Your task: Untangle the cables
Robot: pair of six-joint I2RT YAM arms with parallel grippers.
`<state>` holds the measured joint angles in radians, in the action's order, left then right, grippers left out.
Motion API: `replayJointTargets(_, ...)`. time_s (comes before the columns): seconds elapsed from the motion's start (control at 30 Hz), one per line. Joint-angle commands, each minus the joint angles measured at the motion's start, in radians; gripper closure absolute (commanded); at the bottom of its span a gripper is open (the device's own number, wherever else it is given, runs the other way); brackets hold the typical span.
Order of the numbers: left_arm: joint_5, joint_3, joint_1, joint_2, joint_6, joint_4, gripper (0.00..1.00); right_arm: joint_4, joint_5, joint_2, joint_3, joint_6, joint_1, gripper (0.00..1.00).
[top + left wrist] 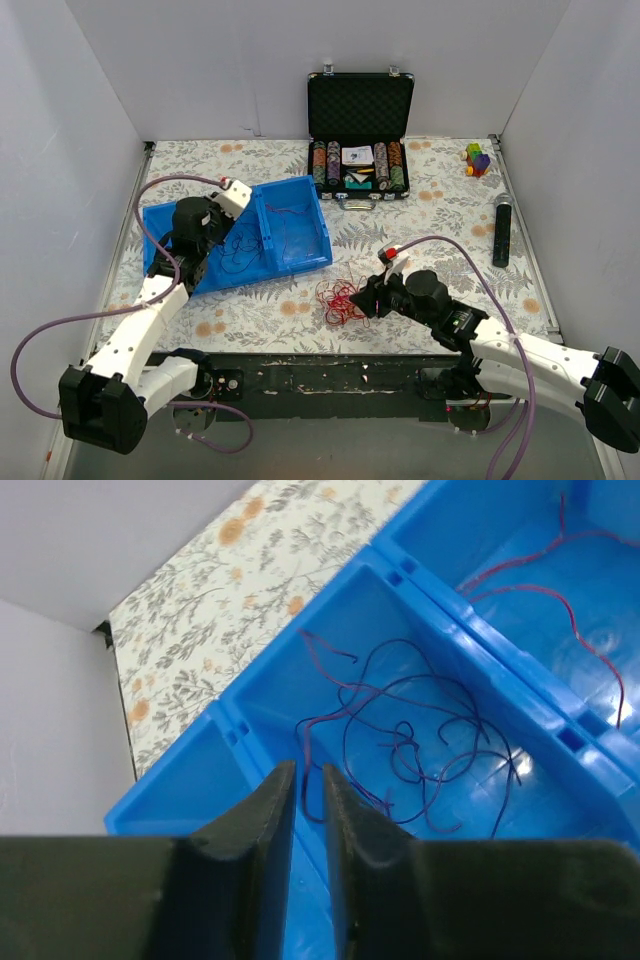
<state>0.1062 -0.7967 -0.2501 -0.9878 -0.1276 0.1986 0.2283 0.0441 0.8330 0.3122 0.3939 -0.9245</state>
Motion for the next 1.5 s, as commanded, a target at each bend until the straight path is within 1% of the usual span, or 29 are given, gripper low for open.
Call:
replayJointTargets(0.0,-0.105,0.030,0.002,-0.052,0.020,0.045,0.69,0.016,0.028,0.003,0.016,0.003,-0.005,0.51)
replayJointTargets(0.03,-0.105,0.027,0.002,-0.069,0.028,0.070,0.56,0.013,0.033,0.005,0.019,0.002,-0.005,0.51)
replayJointTargets(0.07,-0.138,0.021,0.003,-0.084,0.029,0.082,0.44,0.008,0.033,0.005,0.025,0.002,-0.005,0.51)
replayJointTargets(0.1,-0.141,0.011,0.002,-0.092,0.029,0.094,0.36,0.003,0.034,0.005,0.028,-0.001,-0.005,0.51)
replayJointTargets(0.13,-0.140,0.002,0.003,-0.098,0.026,0.099,0.25,0.000,0.034,0.006,0.033,-0.006,-0.005,0.51)
replayJointTargets(0.2,-0.152,-0.041,0.002,-0.098,0.020,0.116,0.15,-0.007,0.040,0.021,0.042,-0.012,-0.005,0.50)
replayJointTargets(0.27,-0.184,-0.105,0.003,-0.086,0.003,0.142,0.09,-0.014,0.031,0.040,0.056,-0.021,-0.005,0.50)
replayJointTargets(0.33,-0.261,-0.198,0.002,-0.069,-0.018,0.191,0.02,-0.012,0.023,0.064,0.070,-0.027,-0.005,0.50)
replayJointTargets(0.43,-0.377,-0.301,0.000,-0.054,-0.046,0.264,0.02,-0.020,0.040,0.122,0.099,-0.033,-0.005,0.50)
replayJointTargets(0.53,-0.523,-0.360,-0.001,-0.026,-0.046,0.332,0.02,-0.023,0.040,0.187,0.122,-0.036,-0.005,0.50)
replayJointTargets(0.63,-0.687,-0.360,-0.041,0.003,-0.049,0.409,0.03,-0.017,0.034,0.235,0.136,-0.036,-0.005,0.50)
replayJointTargets(0.67,-0.709,-0.345,-0.073,0.011,-0.061,0.416,0.04,-0.021,0.033,0.244,0.140,-0.035,-0.005,0.50)
replayJointTargets(0.7,-0.703,-0.320,-0.127,0.012,-0.069,0.417,0.04,-0.026,0.033,0.251,0.143,-0.033,-0.005,0.50)
replayJointTargets(0.8,-0.608,-0.228,-0.312,-0.012,-0.098,0.375,0.05,-0.029,0.036,0.233,0.130,-0.024,-0.007,0.51)
replayJointTargets(0.83,-0.602,-0.207,-0.354,-0.031,-0.134,0.348,0.04,-0.023,0.034,0.221,0.117,-0.018,-0.005,0.51)
replayJointTargets(0.9,-0.622,-0.181,-0.388,-0.102,-0.251,0.284,0.04,-0.006,0.024,0.192,0.088,-0.006,-0.005,0.51)
replayJointTargets(0.97,-0.663,-0.167,-0.396,-0.164,-0.361,0.250,0.05,0.009,0.019,0.161,0.053,0.008,-0.005,0.51)
replayJointTargets(1.03,-0.666,-0.148,-0.414,-0.207,-0.443,0.219,0.05,0.019,0.016,0.147,0.033,0.020,-0.005,0.51)
replayJointTargets(1.17,-0.669,-0.150,-0.423,-0.314,-0.523,0.200,0.05,0.028,0.019,0.138,0.010,0.033,-0.005,0.52)
replayJointTargets(1.27,-0.686,-0.153,-0.426,-0.382,-0.558,0.165,0.07,0.031,0.022,0.127,-0.002,0.034,-0.005,0.52)
replayJointTargets(1.37,-0.672,-0.167,-0.439,-0.439,-0.592,0.139,0.14,0.026,0.028,0.114,-0.009,0.031,-0.007,0.52)
replayJointTargets(1.43,-0.666,-0.177,-0.443,-0.477,-0.601,0.137,0.23,0.028,0.030,0.104,-0.010,0.028,-0.005,0.52)
replayJointTargets(1.47,-0.662,-0.180,-0.448,-0.495,-0.604,0.139,0.25,0.026,0.028,0.100,-0.015,0.029,-0.005,0.52)
